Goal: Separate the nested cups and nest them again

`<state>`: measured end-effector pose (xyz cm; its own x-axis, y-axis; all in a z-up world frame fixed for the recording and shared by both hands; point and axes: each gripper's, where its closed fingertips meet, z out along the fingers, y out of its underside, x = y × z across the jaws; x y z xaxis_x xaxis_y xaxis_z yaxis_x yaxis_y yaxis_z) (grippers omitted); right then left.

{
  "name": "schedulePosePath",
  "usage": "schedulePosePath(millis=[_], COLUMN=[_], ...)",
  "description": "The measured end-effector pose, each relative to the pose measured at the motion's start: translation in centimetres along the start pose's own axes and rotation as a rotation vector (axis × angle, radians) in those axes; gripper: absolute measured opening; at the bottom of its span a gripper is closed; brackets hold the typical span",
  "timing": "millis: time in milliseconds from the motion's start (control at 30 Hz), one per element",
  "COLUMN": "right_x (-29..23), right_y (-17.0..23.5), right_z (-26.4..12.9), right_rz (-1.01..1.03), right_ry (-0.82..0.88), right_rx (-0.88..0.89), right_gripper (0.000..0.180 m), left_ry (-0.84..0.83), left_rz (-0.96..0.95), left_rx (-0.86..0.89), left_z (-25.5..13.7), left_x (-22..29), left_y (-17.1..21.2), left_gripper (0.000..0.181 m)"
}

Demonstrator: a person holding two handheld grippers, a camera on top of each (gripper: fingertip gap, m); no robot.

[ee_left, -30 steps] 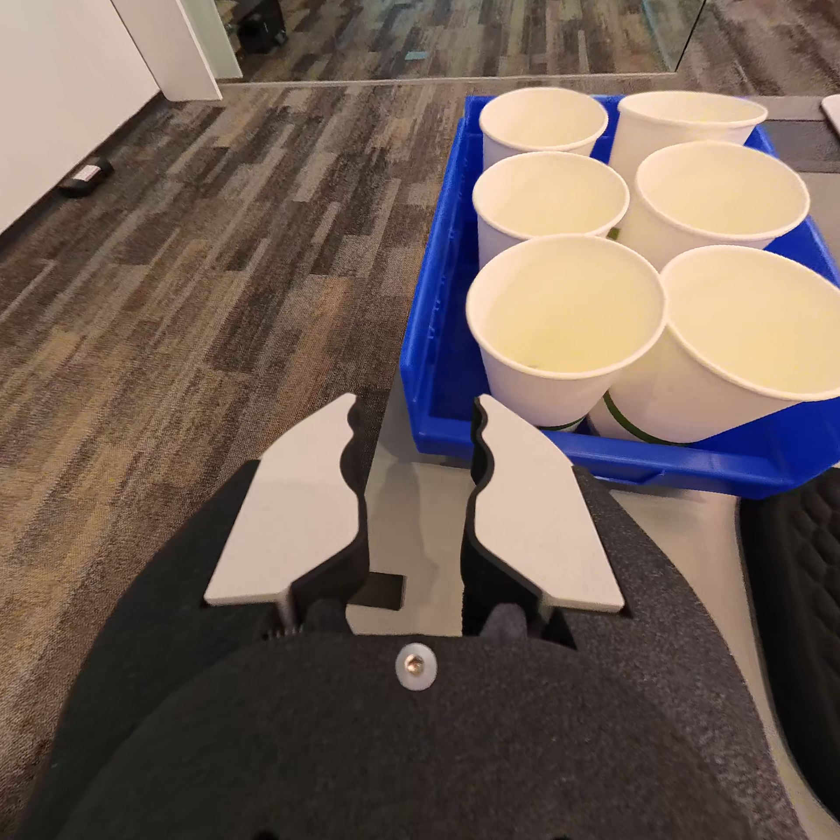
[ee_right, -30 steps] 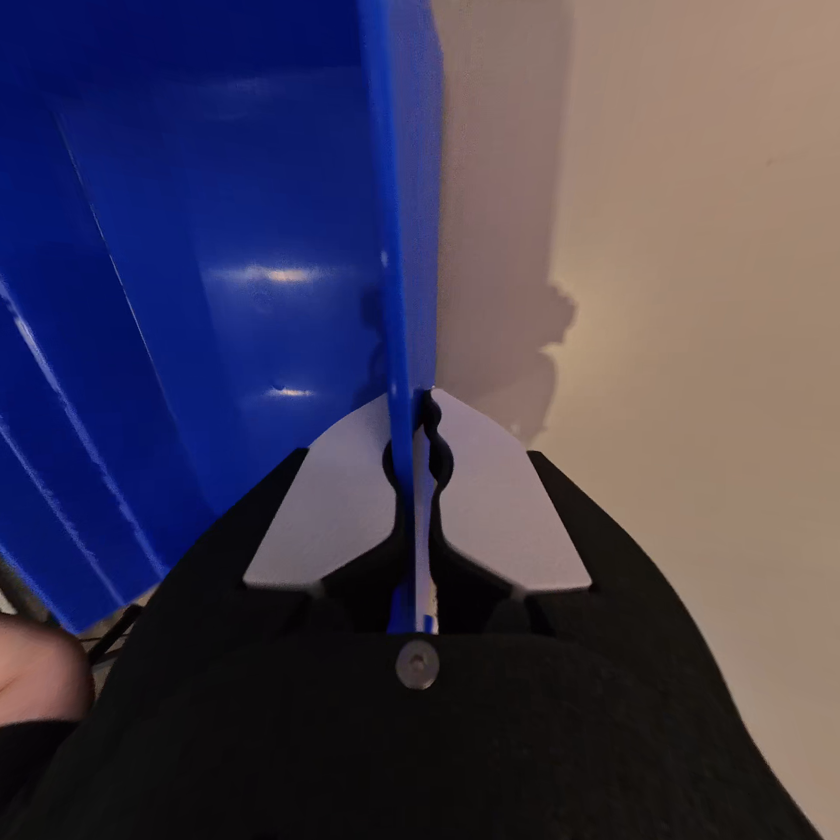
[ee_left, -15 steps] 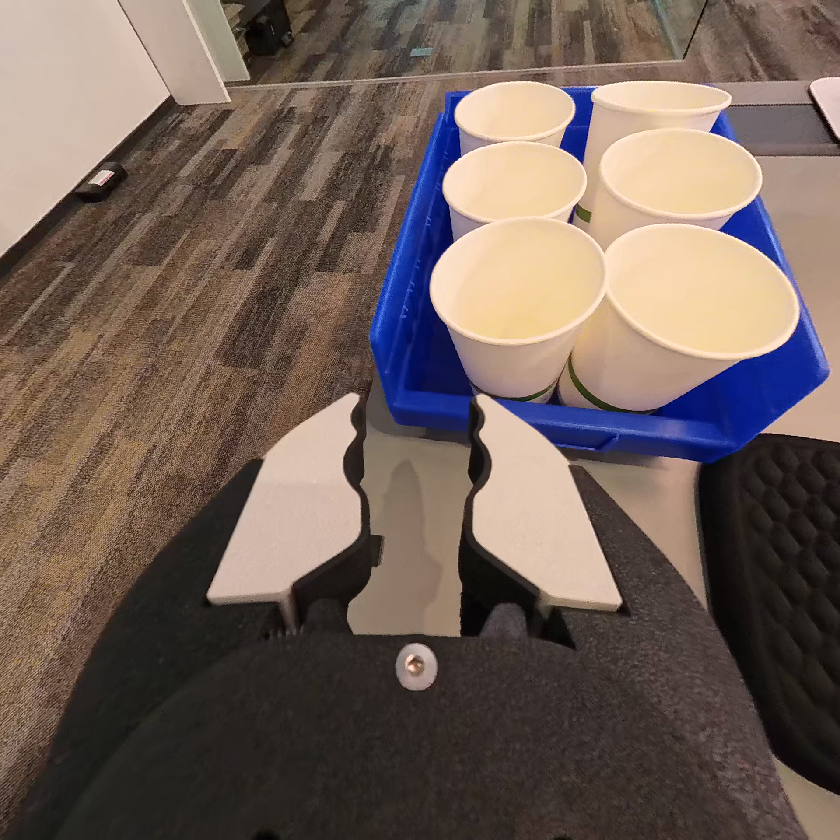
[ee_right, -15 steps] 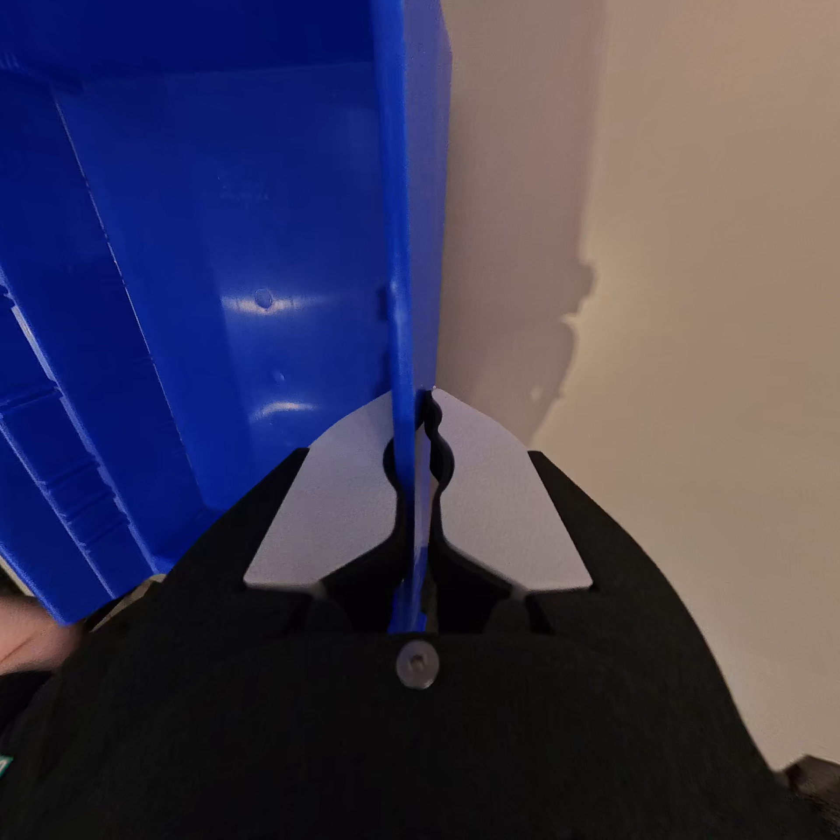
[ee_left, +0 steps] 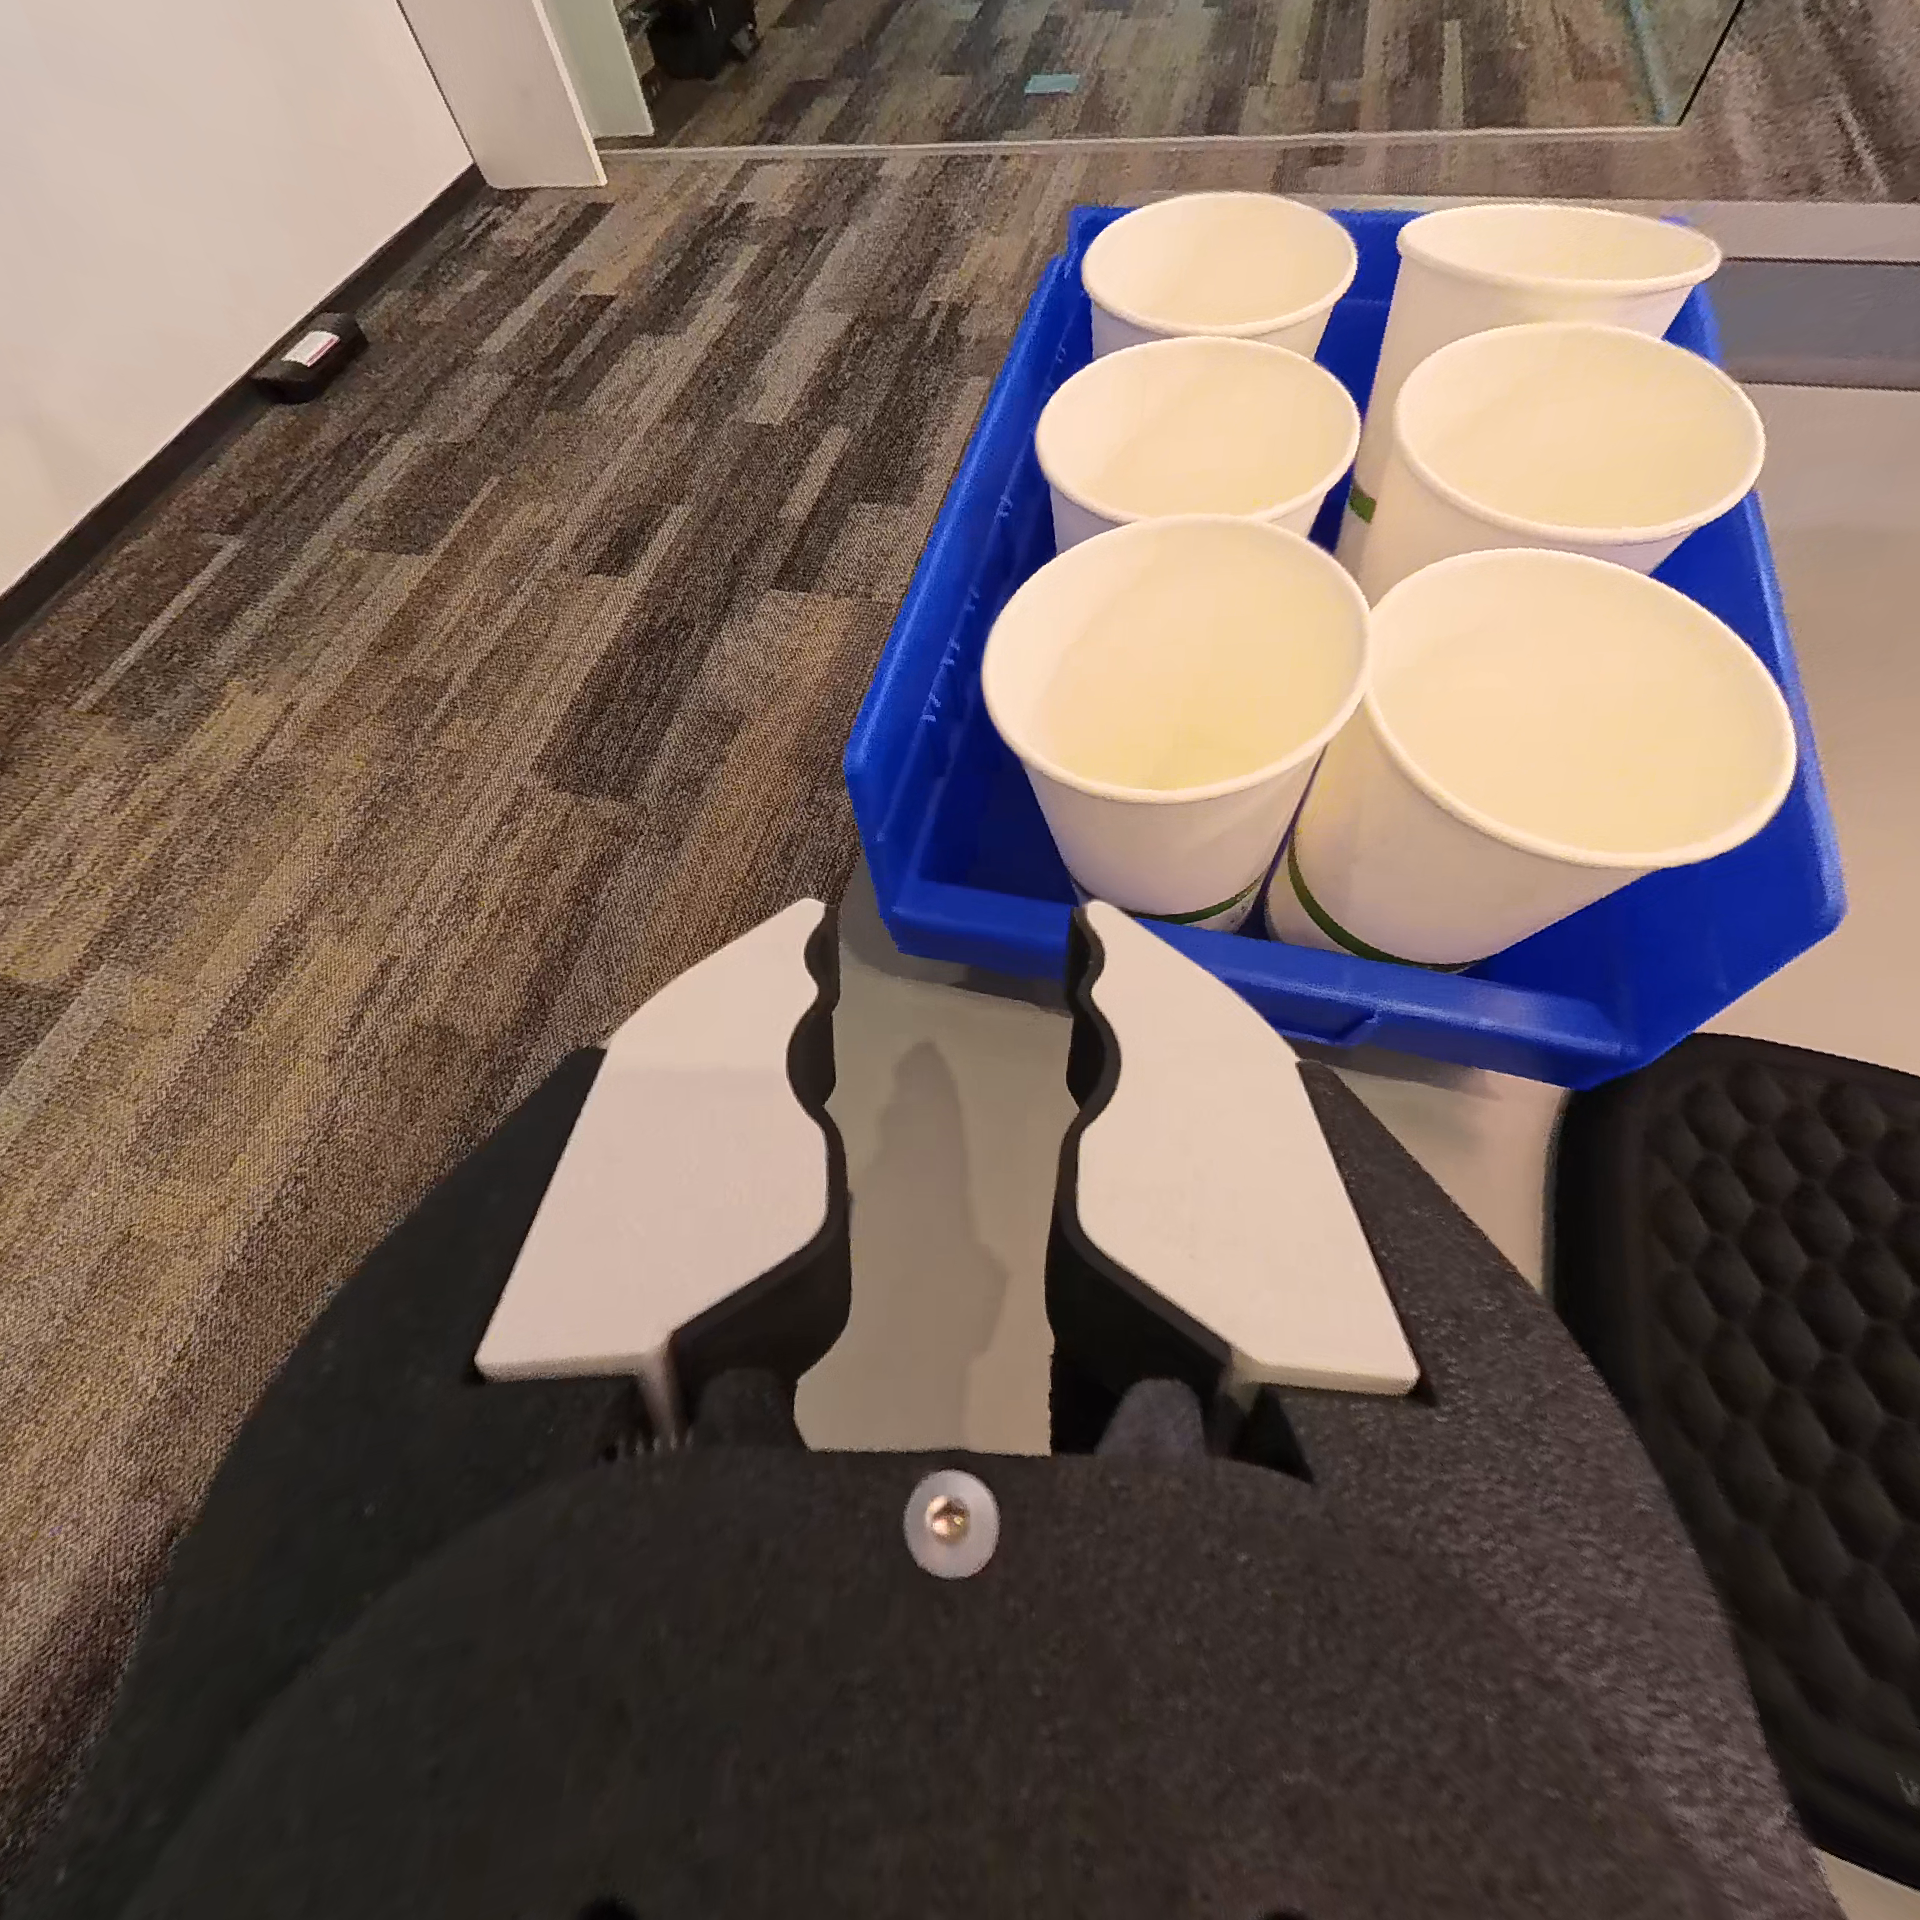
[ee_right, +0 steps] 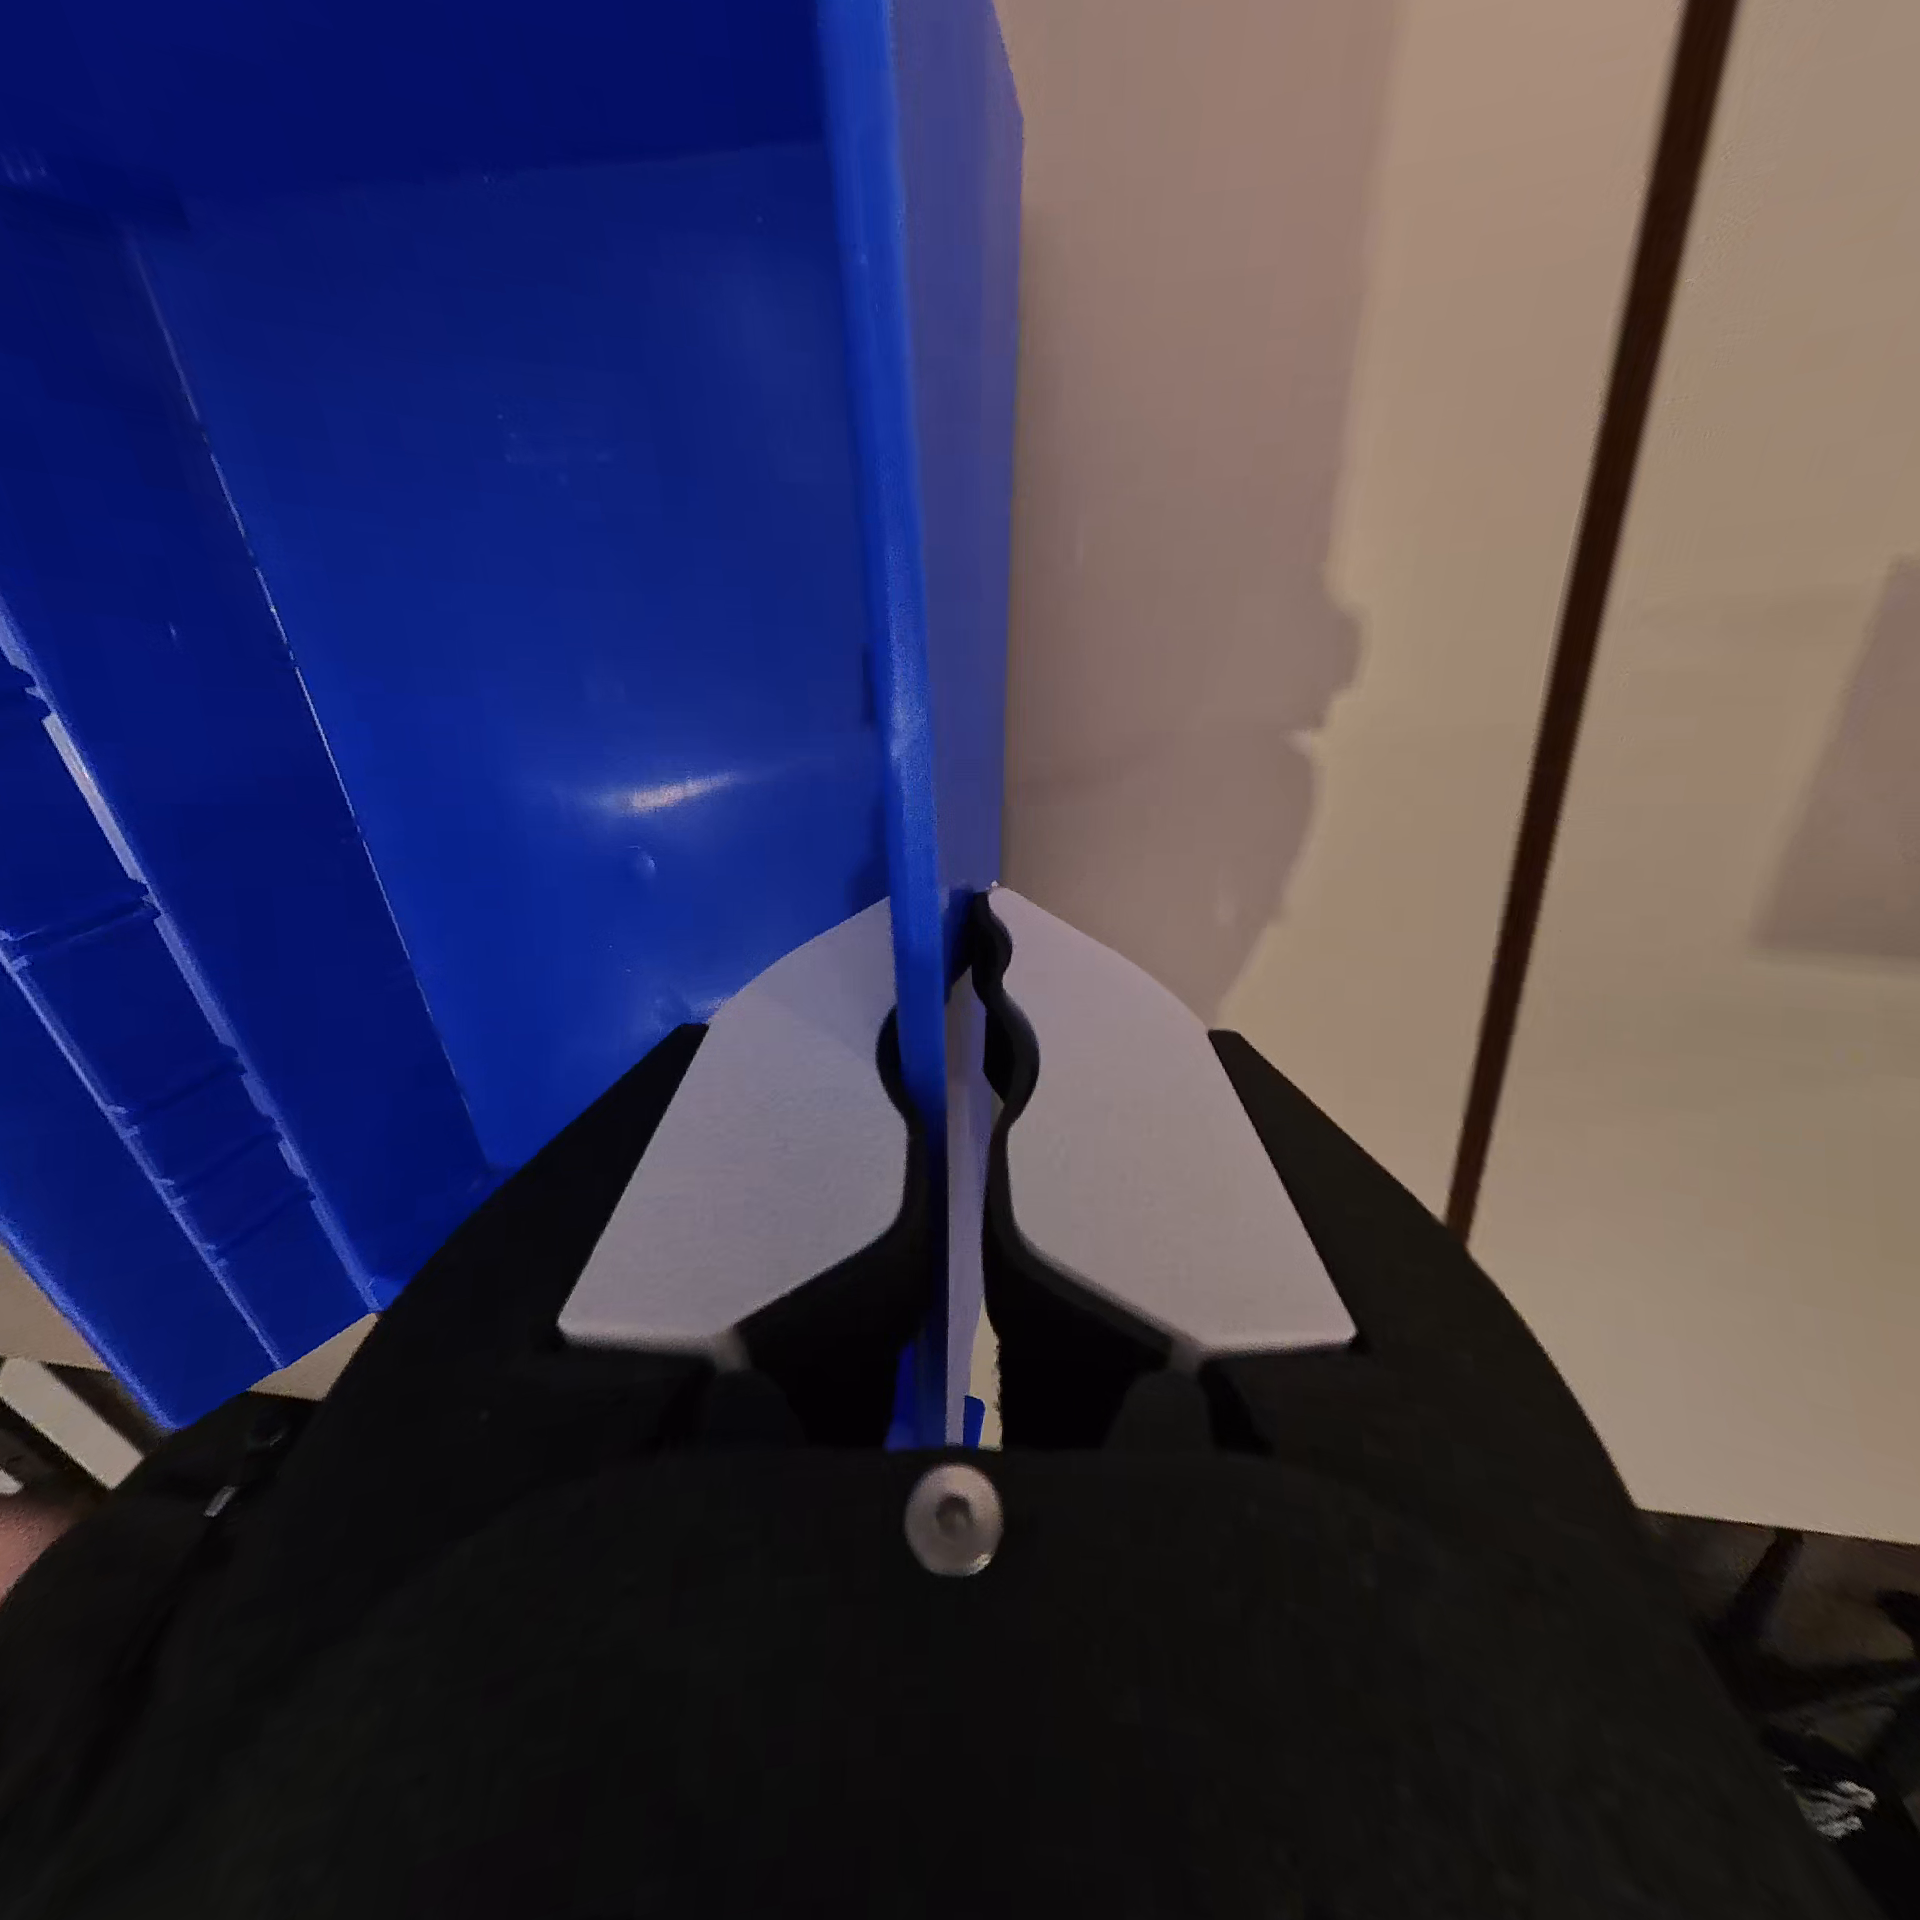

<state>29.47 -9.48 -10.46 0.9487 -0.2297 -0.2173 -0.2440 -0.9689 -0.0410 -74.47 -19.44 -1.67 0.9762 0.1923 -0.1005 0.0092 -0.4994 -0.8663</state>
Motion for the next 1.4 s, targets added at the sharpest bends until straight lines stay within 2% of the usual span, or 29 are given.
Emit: schedulePosePath(millis=[300, 667, 800, 900, 1033, 1133, 1267, 1333, 1400], right_x=[4.4, 4.5, 4.9, 4.1, -2.6, -10.9, -21.6, -26.4, -30.8], right_y=[0.1, -1.1, -3.1, -4.4, -5.3, -4.1, -1.3, 0.3, 1.8], right_z=[0.6, 0.7, -3.1, -8.4, -16.9, -21.0, -22.9, -22.7, -21.6], right_rz=[-0.033, -0.08, -0.077, -0.155, -0.335, -0.519, -0.733, -0.834, -0.917], right_ry=[-0.019, -0.047, 0.032, 0.157, 0.205, 0.045, -0.26, -0.401, -0.518], right_rx=[0.005, 0.054, 0.246, 0.44, 0.797, 1.02, 1.21, 1.289, 1.29], right_gripper=[0.004, 0.007, 0.02, 0.021, 0.02, 0.024, 0.033, 0.038, 0.04], left_ry=[-0.005, 0.023, 0.042, 0.067, 0.17, 0.261, 0.347, 0.37, 0.408], left_rz=[0.048, 0.056, 0.055, 0.058, 0.042, 0.056, 0.109, 0.133, 0.157], left_rx=[0.009, 0.017, 0.028, 0.063, 0.179, 0.306, 0.433, 0.442, 0.405], left_z=[-0.6, -0.2, -0.2, -0.6, -1.9, -3.3, -4.1, -3.5, -2.6], left_x=[2.4, 5.1, 5.6, 6.1, 8.3, 10.8, 13.9, 15.1, 16.5], left_y=[-2.9, -4.0, -4.1, -5.0, -8.1, -11.3, -14.3, -14.9, -15.0], left_gripper=[0.04, 0.043, 0.047, 0.051, 0.056, 0.056, 0.056, 0.054, 0.054])
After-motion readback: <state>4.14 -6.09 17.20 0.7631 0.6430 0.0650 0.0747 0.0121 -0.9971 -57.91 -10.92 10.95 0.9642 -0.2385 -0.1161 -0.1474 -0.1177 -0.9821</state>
